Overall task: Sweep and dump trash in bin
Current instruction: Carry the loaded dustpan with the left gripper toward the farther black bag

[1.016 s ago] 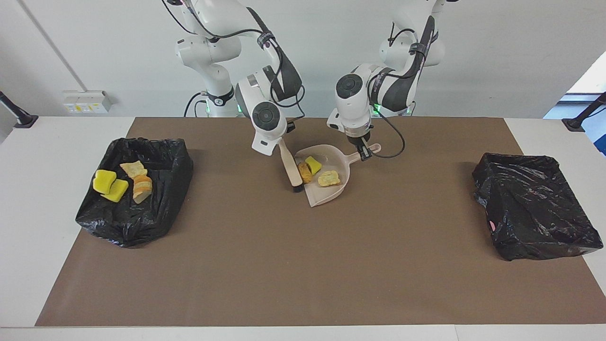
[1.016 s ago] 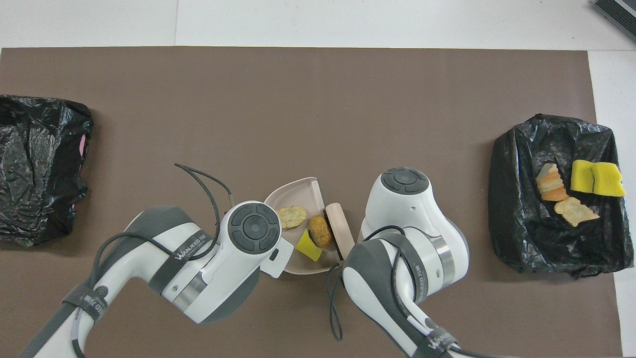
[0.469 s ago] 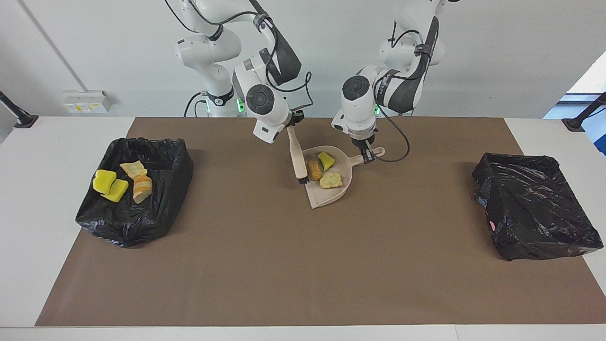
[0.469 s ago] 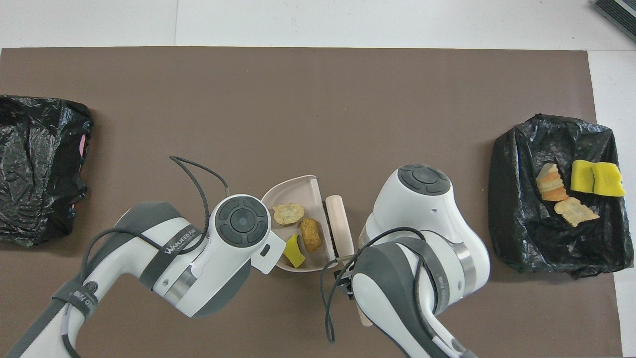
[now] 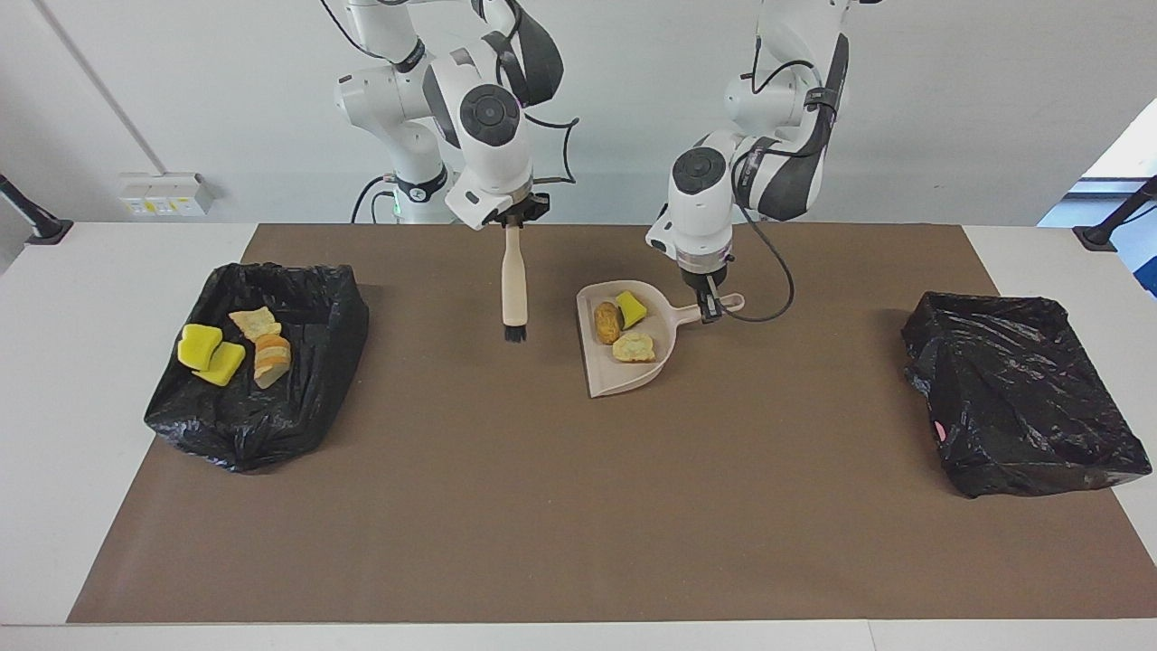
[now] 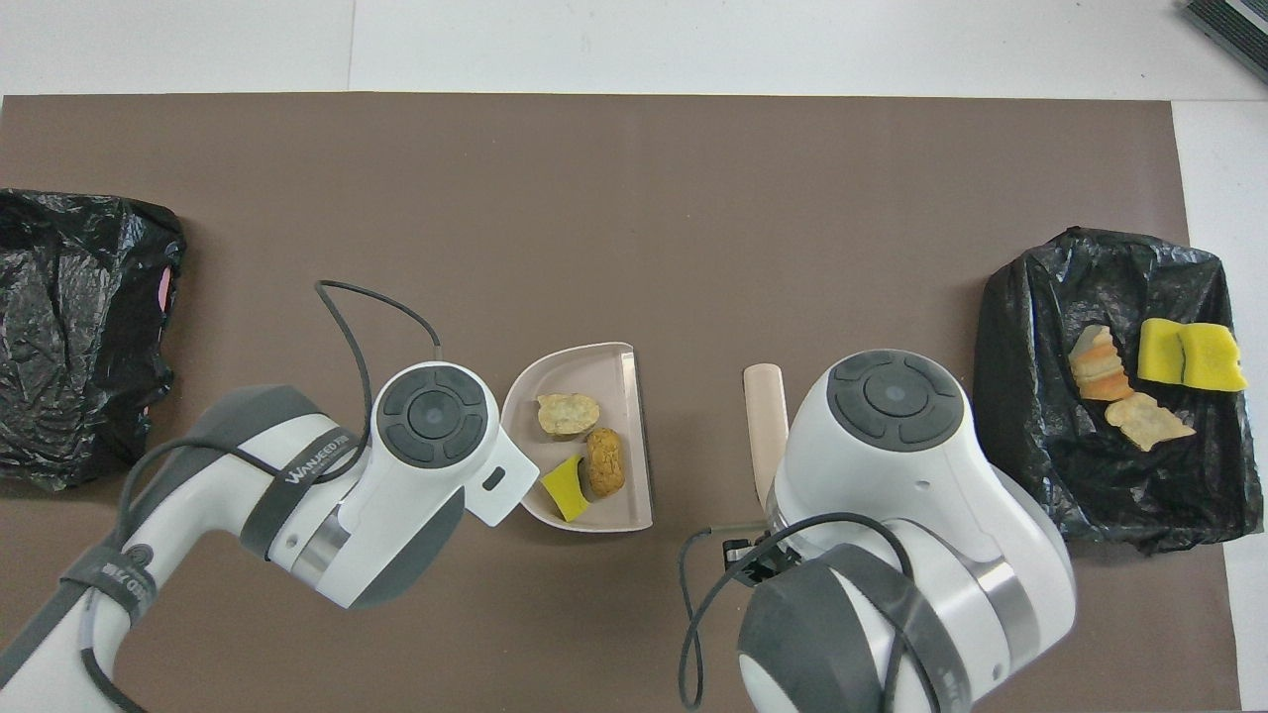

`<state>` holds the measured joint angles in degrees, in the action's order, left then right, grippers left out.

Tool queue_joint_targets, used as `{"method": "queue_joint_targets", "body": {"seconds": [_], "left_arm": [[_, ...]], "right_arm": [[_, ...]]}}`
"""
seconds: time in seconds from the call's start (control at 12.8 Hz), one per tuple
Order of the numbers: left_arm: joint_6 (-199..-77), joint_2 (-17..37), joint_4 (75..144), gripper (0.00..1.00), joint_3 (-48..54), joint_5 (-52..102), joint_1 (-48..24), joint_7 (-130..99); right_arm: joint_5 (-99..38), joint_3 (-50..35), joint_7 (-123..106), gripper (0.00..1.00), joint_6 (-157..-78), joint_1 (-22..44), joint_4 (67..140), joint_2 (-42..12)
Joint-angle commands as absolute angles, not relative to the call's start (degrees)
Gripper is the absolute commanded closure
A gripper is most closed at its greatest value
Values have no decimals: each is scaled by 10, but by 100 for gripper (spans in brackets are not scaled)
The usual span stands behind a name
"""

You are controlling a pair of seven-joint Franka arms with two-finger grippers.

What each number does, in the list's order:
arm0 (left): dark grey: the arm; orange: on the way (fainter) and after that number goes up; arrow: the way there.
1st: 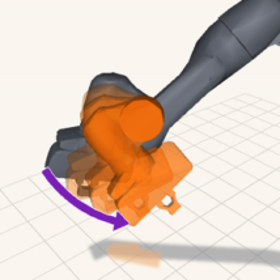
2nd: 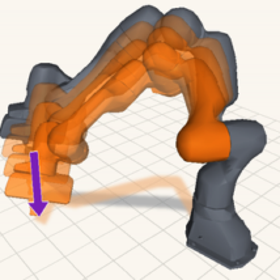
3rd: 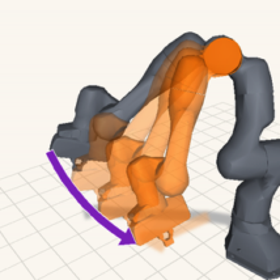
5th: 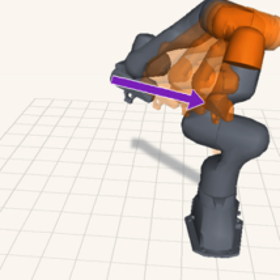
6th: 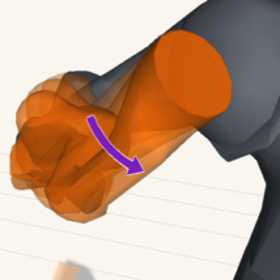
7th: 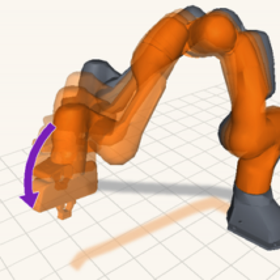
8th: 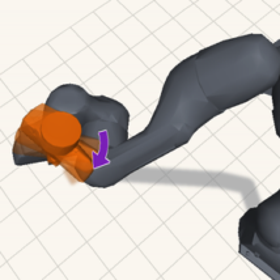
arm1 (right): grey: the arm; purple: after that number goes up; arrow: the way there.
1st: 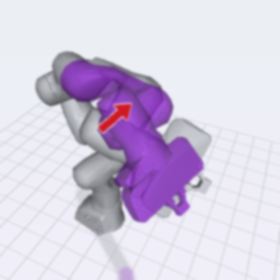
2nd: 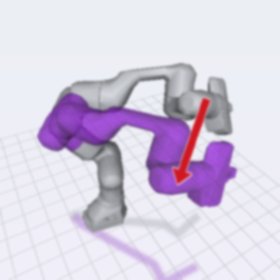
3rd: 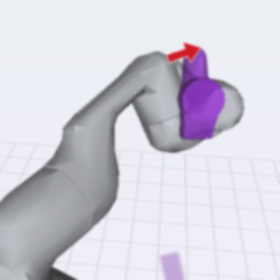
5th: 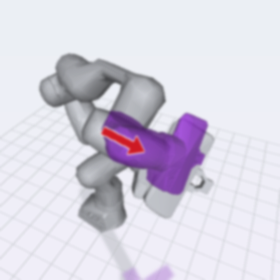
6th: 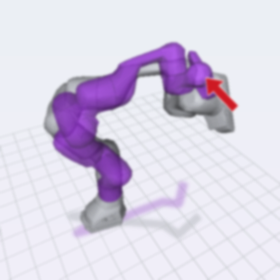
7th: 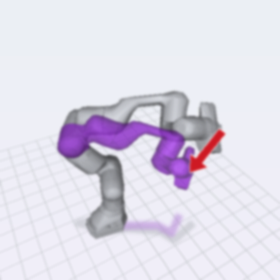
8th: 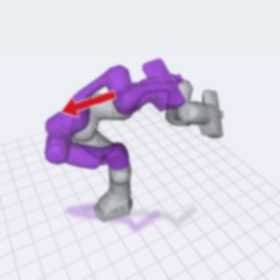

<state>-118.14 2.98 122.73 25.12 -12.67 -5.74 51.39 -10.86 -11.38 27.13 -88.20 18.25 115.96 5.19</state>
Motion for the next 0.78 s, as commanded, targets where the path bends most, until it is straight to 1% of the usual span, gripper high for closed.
{"method": "queue_joint_targets", "body": {"seconds": [0.0, 0.16, 0.23, 0.31, 0.47, 0.7], "left_arm": [[-1191, -10, 1227, 100, 194, -122, -63, 591], [-1187, -41, 1226, 100, 146, -118, -63, 645], [-1185, -50, 1222, 100, 122, -116, -62, 672], [-1179, -52, 1213, 100, 99, -113, -62, 694], [-1154, -53, 1175, 100, 47, -107, -63, 720], [-1144, -47, 1136, 100, -30, -107, -62, 781]], "right_arm": [[-108, -120, 329, 100, -913, 227, 1214, 103], [-166, -120, 336, 100, -977, 246, 1277, 143], [-180, -120, 332, 100, -1007, 250, 1303, 150], [-181, -120, 336, 100, -1025, 274, 1314, 146], [-181, -120, 351, 100, -1064, 302, 1341, 138], [-196, -120, 352, 100, -1085, 307, 1371, 129]]}}
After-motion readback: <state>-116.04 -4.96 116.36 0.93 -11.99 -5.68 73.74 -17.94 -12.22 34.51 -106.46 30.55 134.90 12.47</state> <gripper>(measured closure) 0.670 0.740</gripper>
